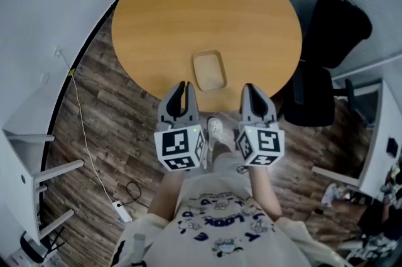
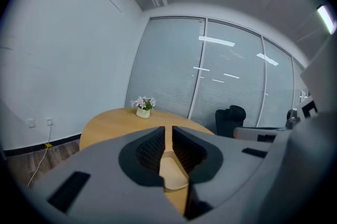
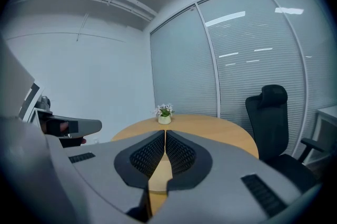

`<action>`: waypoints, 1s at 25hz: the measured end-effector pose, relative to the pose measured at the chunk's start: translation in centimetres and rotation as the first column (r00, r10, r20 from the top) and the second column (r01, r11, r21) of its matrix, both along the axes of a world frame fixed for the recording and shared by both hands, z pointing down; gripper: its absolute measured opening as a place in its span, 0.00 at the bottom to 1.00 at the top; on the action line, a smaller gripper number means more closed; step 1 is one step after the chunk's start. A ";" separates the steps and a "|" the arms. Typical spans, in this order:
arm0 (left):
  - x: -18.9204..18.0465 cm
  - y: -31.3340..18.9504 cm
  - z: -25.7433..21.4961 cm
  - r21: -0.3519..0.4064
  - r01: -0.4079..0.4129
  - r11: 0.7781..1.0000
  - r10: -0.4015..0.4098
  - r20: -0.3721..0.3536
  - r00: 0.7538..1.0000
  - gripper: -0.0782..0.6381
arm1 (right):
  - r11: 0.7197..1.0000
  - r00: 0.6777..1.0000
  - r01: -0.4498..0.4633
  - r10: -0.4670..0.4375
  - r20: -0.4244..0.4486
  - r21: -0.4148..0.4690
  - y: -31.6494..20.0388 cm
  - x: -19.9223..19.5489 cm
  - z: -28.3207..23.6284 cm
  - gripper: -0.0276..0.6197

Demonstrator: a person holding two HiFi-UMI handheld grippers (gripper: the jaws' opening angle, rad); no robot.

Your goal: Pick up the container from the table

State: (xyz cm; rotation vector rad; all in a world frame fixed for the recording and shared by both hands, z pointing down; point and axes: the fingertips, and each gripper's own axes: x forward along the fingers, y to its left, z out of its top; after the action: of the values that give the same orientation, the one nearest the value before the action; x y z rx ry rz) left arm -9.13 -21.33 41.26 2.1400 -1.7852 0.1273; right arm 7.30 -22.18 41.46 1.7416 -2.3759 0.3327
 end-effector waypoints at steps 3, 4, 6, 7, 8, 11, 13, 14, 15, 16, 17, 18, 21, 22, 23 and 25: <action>0.3 -1.2 1.0 -0.027 0.012 1.000 -0.013 -0.004 1.000 0.15 | 1.000 1.000 0.023 -0.023 -0.002 -0.014 -1.5 0.1 0.7 0.06; 0.3 -1.5 1.3 -0.037 0.019 0.999 -0.019 -0.004 1.000 0.16 | 0.999 1.000 0.031 -0.031 -0.002 -0.020 -2.1 0.1 0.9 0.06; 0.3 -2.3 2.1 -0.060 0.032 0.998 -0.033 -0.002 0.999 0.17 | 0.998 0.999 0.046 -0.046 0.001 -0.031 -3.2 0.1 1.4 0.06; 0.3 -2.7 2.5 -0.072 0.038 0.997 -0.039 -0.002 0.999 0.17 | 0.998 0.999 0.053 -0.053 0.002 -0.037 -3.7 0.1 1.6 0.06; 0.3 -3.0 3.0 -0.086 0.044 0.995 -0.044 -0.003 0.999 0.18 | 0.997 0.998 0.061 -0.061 0.003 -0.043 -4.3 0.0 1.8 0.06; 0.6 -4.3 4.5 -0.125 0.055 0.991 -0.056 -0.005 0.998 0.19 | 0.995 0.997 0.082 -0.082 0.003 -0.058 -6.0 -0.1 2.6 0.06; 0.8 -5.1 5.8 -0.154 0.065 0.986 -0.067 -0.008 0.998 0.20 | 0.993 0.995 0.097 -0.097 0.002 -0.073 -7.1 -0.2 3.5 0.06; 0.9 -5.3 6.5 -0.171 0.069 0.983 -0.072 -0.011 0.997 0.20 | 0.991 0.994 0.105 -0.105 0.001 -0.083 -7.4 -0.2 3.9 0.06; 1.0 -5.5 7.2 -0.189 0.072 0.979 -0.076 -0.012 0.997 0.21 | 0.989 0.994 0.111 -0.111 0.000 -0.093 -7.7 -0.2 4.4 0.06; 1.2 -5.6 7.9 -0.206 0.072 0.976 -0.077 -0.014 0.997 0.21 | 0.988 0.993 0.117 -0.117 0.001 -0.102 -8.0 -0.3 4.8 0.06; 1.3 -5.8 8.5 -0.224 0.072 0.972 -0.077 -0.015 0.997 0.22 | 0.986 0.992 0.122 -0.123 0.001 -0.110 -8.2 -0.3 5.2 0.06; 1.4 -6.0 9.2 -0.242 0.071 0.968 -0.077 -0.017 0.997 0.23 | 0.985 0.992 0.128 -0.128 0.001 -0.120 -8.4 -0.4 5.6 0.06; 1.7 -6.6 11.3 -0.298 0.073 0.952 -0.082 -0.021 0.996 0.26 | 0.978 0.990 0.141 -0.142 0.001 -0.152 -9.1 -0.4 6.8 0.06; 1.7 -6.8 12.1 -0.316 0.075 0.946 -0.085 -0.018 0.996 0.26 | 0.976 0.990 0.142 -0.144 0.001 -0.163 -9.3 -0.4 7.3 0.06; 1.7 -7.0 12.8 -0.331 0.079 0.940 -0.088 -0.013 0.996 0.26 | 0.974 0.990 0.142 -0.144 0.002 -0.174 -9.6 -0.4 7.8 0.06; 1.6 -7.4 14.2 -0.356 0.087 0.930 -0.094 -0.001 0.996 0.27 | 0.971 0.989 0.144 -0.146 0.002 -0.193 -9.9 -0.3 8.7 0.06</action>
State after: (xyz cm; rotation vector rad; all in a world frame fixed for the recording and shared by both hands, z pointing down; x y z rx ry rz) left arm -7.50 -28.75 55.42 1.7949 -1.6957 0.3771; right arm 6.97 -32.10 50.15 1.4726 -2.3569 0.5104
